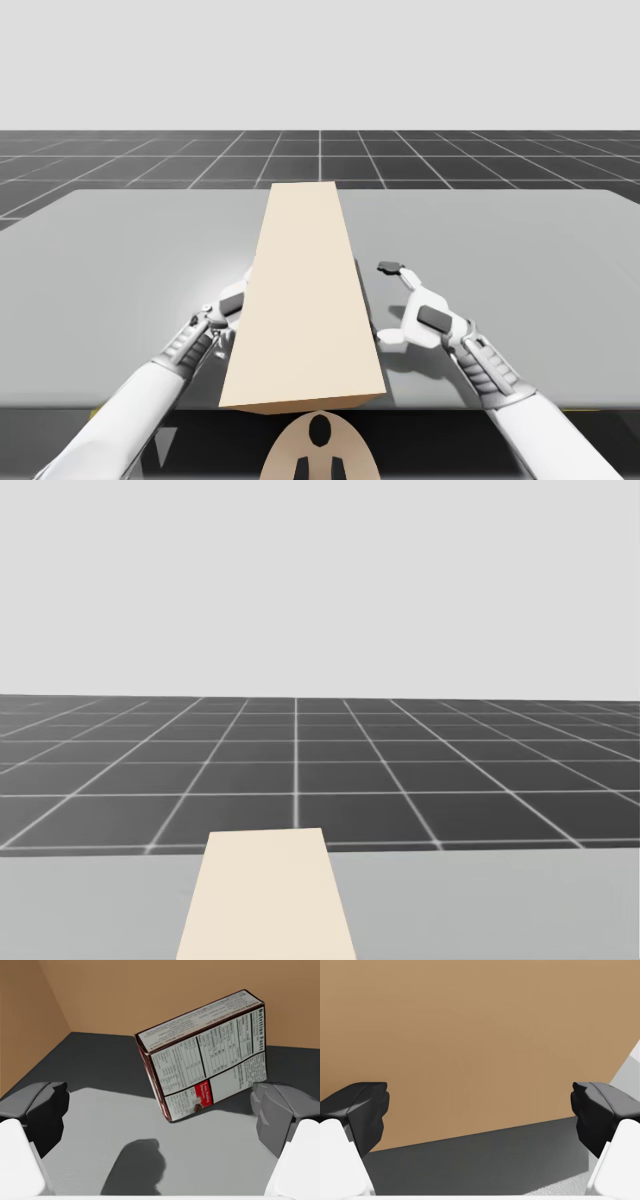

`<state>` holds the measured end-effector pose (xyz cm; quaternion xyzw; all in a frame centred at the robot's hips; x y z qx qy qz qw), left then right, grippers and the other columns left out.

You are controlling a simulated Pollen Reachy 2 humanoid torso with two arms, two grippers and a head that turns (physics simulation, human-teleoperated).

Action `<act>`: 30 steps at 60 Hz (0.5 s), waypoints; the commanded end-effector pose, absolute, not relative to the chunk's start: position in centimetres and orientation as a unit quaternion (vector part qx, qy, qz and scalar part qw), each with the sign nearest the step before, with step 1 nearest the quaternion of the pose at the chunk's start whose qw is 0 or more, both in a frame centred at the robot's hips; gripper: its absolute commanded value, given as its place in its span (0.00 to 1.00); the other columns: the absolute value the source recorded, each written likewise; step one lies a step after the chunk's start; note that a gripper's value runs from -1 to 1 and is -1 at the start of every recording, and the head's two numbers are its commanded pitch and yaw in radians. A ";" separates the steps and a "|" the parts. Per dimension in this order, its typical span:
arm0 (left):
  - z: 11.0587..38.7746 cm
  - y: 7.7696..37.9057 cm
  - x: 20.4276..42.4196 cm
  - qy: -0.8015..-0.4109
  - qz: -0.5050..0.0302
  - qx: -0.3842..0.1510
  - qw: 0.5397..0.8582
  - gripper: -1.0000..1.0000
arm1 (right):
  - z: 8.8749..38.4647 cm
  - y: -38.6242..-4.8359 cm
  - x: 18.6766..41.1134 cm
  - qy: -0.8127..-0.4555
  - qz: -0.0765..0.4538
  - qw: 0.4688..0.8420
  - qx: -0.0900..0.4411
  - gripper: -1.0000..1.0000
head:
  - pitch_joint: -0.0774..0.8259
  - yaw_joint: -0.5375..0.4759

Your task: Retrieve the object from inside the box.

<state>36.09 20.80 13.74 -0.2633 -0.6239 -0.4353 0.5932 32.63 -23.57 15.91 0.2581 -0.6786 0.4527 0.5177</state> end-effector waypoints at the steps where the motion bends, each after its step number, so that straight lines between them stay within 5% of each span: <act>1: 13.8 18.8 37.5 -0.603 -0.462 -0.297 0.578 0.00 | 15.8 -23.4 32.5 -0.678 0.463 0.511 0.255 0.00 | 0.11 0.48; 30: 11.8 13.8 40.0 -0.551 -0.492 -0.371 0.564 0.00 | 15.5 -23.3 32.5 -0.676 0.471 0.512 0.244 0.00 | 0.12 0.46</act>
